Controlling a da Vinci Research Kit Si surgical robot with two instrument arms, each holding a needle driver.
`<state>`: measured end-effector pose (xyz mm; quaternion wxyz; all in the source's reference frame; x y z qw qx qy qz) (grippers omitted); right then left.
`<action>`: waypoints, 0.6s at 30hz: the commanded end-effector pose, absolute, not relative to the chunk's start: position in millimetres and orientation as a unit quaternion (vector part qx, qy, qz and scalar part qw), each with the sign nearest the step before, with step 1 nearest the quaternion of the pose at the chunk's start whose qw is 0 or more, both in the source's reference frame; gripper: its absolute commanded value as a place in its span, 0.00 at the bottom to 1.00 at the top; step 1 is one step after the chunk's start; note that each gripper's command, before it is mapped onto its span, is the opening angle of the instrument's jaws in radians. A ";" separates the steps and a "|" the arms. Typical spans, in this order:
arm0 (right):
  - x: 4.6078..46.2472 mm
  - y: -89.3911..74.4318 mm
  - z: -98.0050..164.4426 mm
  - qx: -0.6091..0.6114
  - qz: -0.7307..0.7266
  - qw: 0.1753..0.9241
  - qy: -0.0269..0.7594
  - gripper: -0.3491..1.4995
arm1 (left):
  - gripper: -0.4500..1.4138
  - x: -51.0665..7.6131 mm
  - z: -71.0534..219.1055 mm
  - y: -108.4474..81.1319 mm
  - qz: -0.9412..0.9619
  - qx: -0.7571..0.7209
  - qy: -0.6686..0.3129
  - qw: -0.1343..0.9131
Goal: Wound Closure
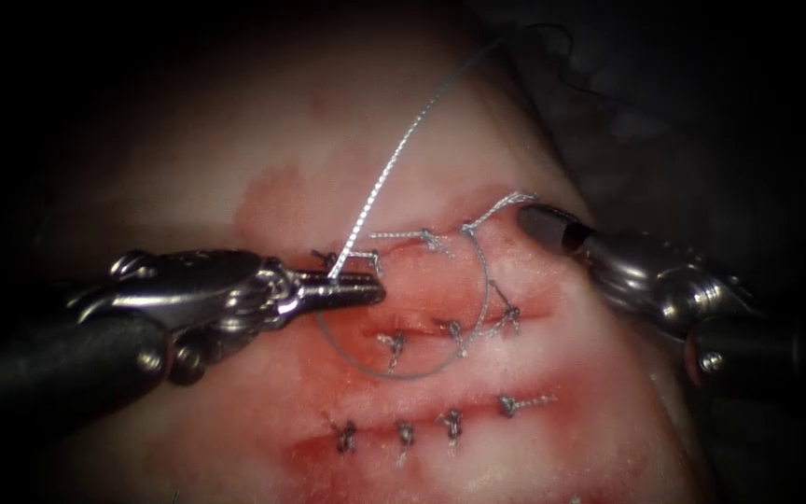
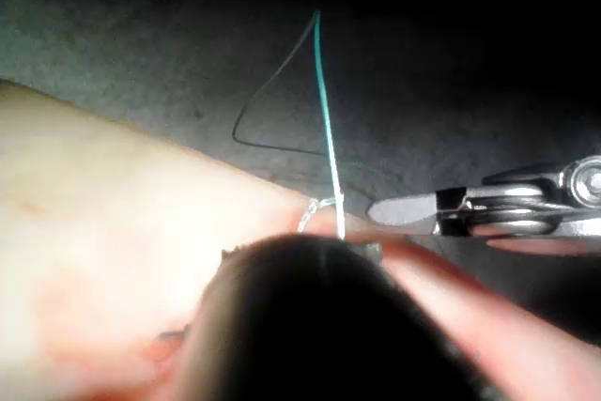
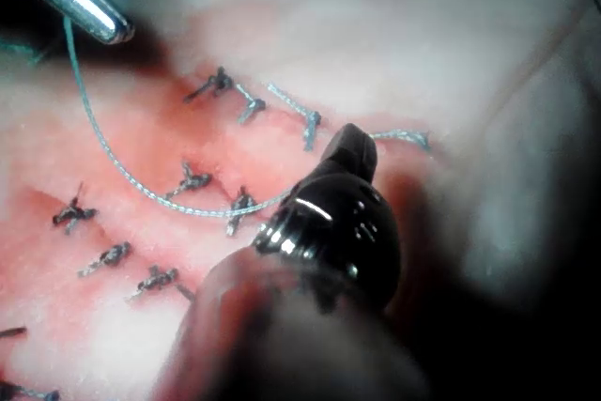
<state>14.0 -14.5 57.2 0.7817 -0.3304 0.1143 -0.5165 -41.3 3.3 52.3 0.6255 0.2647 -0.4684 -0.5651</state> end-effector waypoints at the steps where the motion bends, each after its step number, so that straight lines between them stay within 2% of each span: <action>1: 15.3 -15.8 58.3 -0.329 -0.479 0.802 0.137 0.06 | 0.00 -41.9 52.5 4.3 -0.566 0.262 -0.470 0.624; 2: 15.2 -16.2 59.0 -0.327 -0.451 0.816 0.151 0.01 | 0.00 -41.9 52.6 4.2 -0.566 0.264 -0.470 0.624; 5: 15.0 -16.2 61.7 -0.330 -0.353 0.857 0.182 0.02 | 0.00 -42.2 52.6 3.9 -0.566 0.265 -0.469 0.624; 6: 15.0 -15.9 62.3 -0.336 -0.341 0.858 0.185 0.17 | 0.00 -42.2 52.6 3.9 -0.566 0.266 -0.469 0.624; 7: 15.0 -15.9 62.3 -0.336 -0.341 0.858 0.185 0.17 | 0.00 -42.2 52.6 3.9 -0.566 0.266 -0.469 0.624; 8: 15.1 -15.6 63.1 -0.352 -0.334 0.854 0.186 0.43 | 0.00 -42.2 52.6 3.9 -0.563 0.266 -0.470 0.626; 9: 15.1 -15.4 63.5 -0.366 -0.328 0.851 0.188 0.57 | 0.00 -42.2 52.6 3.9 -0.563 0.266 -0.470 0.626; 10: 15.2 -15.3 63.7 -0.374 -0.324 0.848 0.188 0.61 | 0.00 -42.2 52.6 3.8 -0.563 0.266 -0.470 0.626; 18: 16.2 -13.8 63.8 -0.405 -0.302 0.843 0.188 0.64 | 0.00 -42.4 52.9 3.2 -0.557 0.273 -0.469 0.629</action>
